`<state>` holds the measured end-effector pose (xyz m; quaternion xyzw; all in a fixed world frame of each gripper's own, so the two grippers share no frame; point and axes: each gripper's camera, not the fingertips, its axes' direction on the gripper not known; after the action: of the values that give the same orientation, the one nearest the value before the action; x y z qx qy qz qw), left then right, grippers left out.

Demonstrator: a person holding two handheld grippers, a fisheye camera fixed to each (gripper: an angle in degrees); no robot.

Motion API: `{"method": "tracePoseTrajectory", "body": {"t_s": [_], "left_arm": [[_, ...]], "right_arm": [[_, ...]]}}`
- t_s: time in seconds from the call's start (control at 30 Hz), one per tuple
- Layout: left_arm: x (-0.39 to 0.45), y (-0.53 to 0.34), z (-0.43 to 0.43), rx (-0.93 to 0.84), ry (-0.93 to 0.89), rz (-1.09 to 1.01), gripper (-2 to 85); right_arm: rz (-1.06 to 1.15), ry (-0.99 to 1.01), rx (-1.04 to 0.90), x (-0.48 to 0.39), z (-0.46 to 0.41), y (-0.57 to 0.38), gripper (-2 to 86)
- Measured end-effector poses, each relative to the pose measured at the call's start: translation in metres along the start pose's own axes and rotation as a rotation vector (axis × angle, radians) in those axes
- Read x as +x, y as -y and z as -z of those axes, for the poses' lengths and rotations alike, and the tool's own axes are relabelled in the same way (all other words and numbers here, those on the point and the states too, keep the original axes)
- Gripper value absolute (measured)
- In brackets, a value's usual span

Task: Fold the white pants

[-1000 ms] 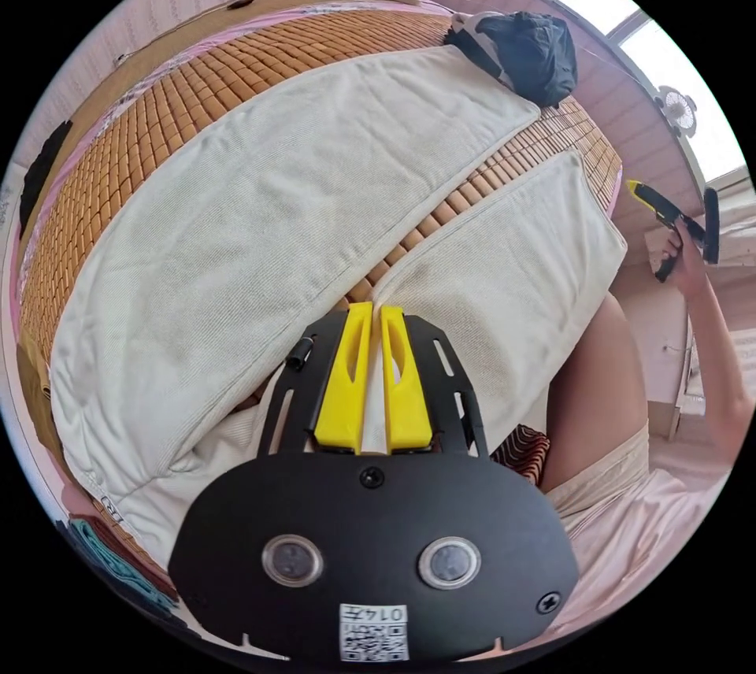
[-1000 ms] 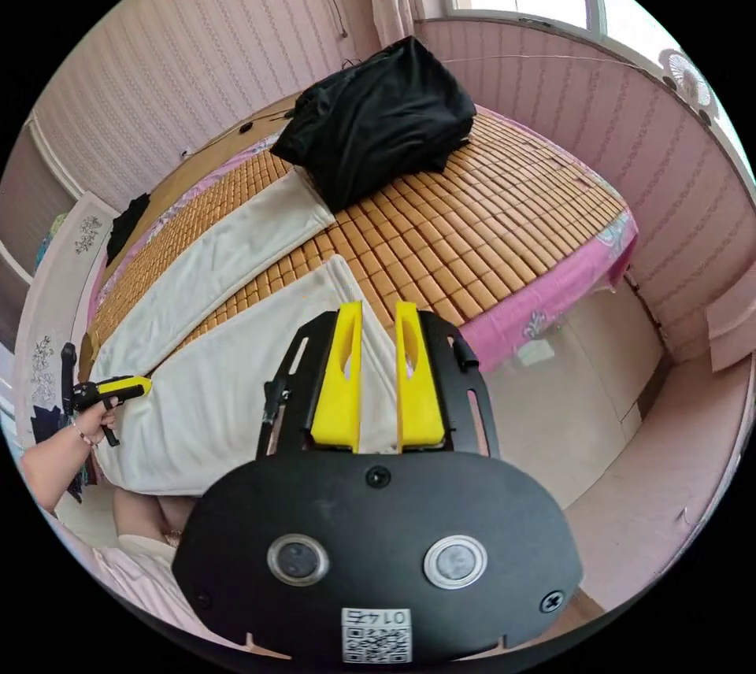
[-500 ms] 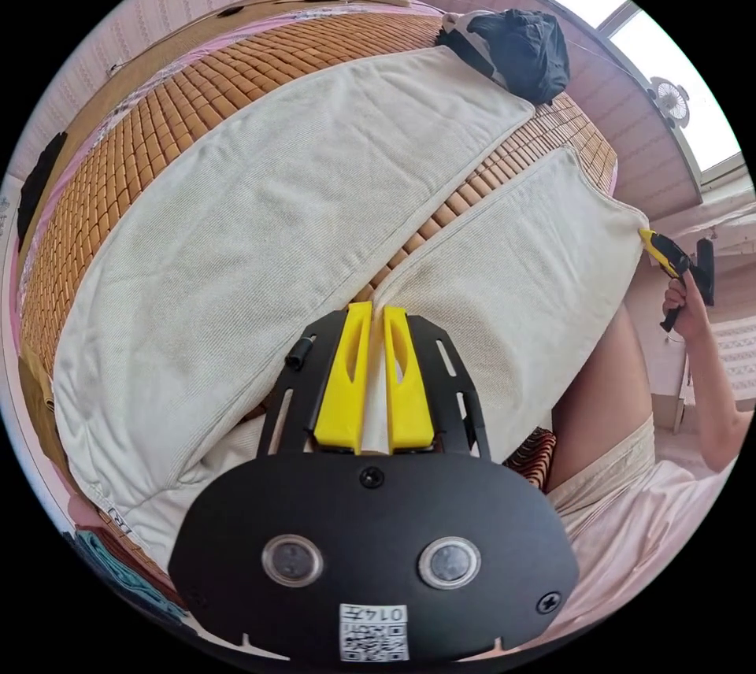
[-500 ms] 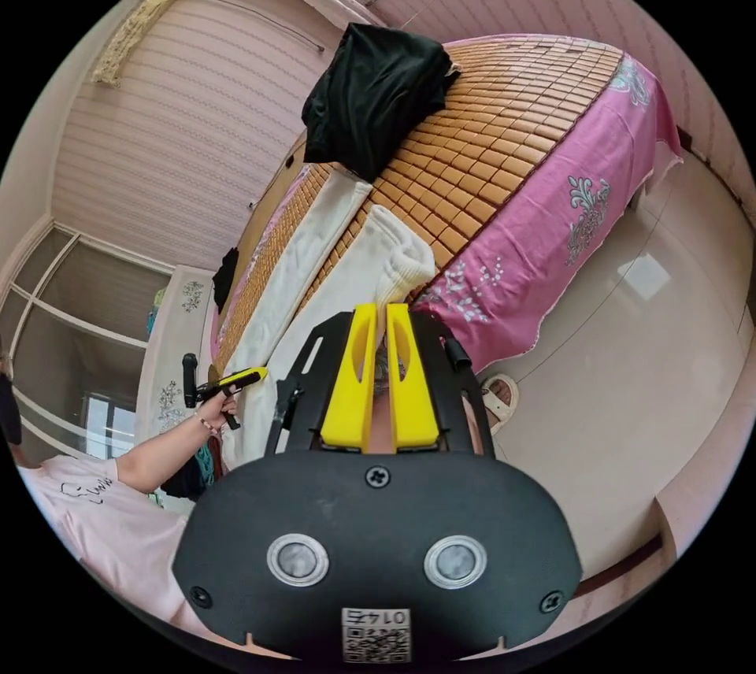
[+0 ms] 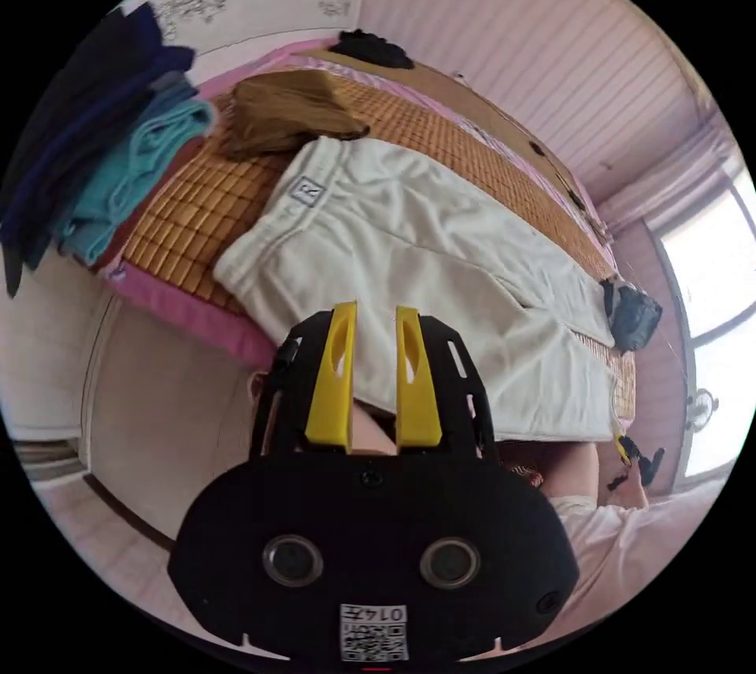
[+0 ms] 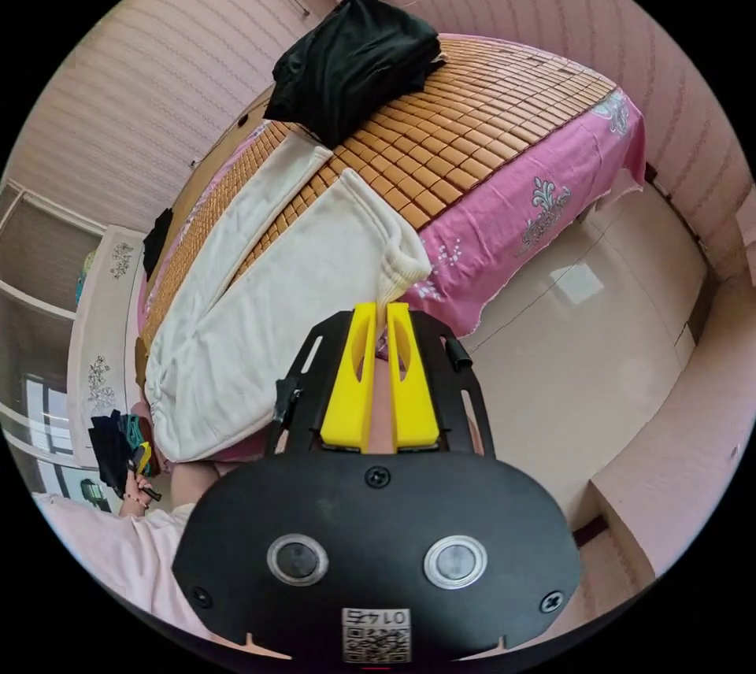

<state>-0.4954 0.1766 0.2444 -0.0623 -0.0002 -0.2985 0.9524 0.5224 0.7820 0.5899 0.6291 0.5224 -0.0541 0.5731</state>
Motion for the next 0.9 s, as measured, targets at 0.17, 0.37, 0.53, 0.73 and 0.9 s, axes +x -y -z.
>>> {"method": "tracePoseTrajectory", "body": {"t_s": [0.17,0.37,0.53,0.73,0.9], "left_arm": [[-0.086,-0.021,-0.002,0.031,-0.123,0.293,11.7],[-0.115,-0.010,-0.029,-0.081,-0.205,0.323,12.2],[-0.122,-0.007,-0.034,-0.113,-0.223,0.265,4.2],[-0.147,-0.023,0.008,-0.022,-0.261,0.193,0.2],[-0.159,-0.047,0.061,0.061,-0.247,0.105,-0.3]], "right_arm": [[0.024,-0.046,0.000,-0.032,0.006,0.007,1.1],[0.016,-0.033,-0.002,-0.059,0.018,0.015,1.0],[0.068,-0.124,-0.003,-0.091,0.018,0.019,1.2],[0.189,-0.246,0.025,-0.134,0.023,0.029,1.2],[0.267,-0.257,0.071,-0.155,0.044,0.051,1.2]]}}
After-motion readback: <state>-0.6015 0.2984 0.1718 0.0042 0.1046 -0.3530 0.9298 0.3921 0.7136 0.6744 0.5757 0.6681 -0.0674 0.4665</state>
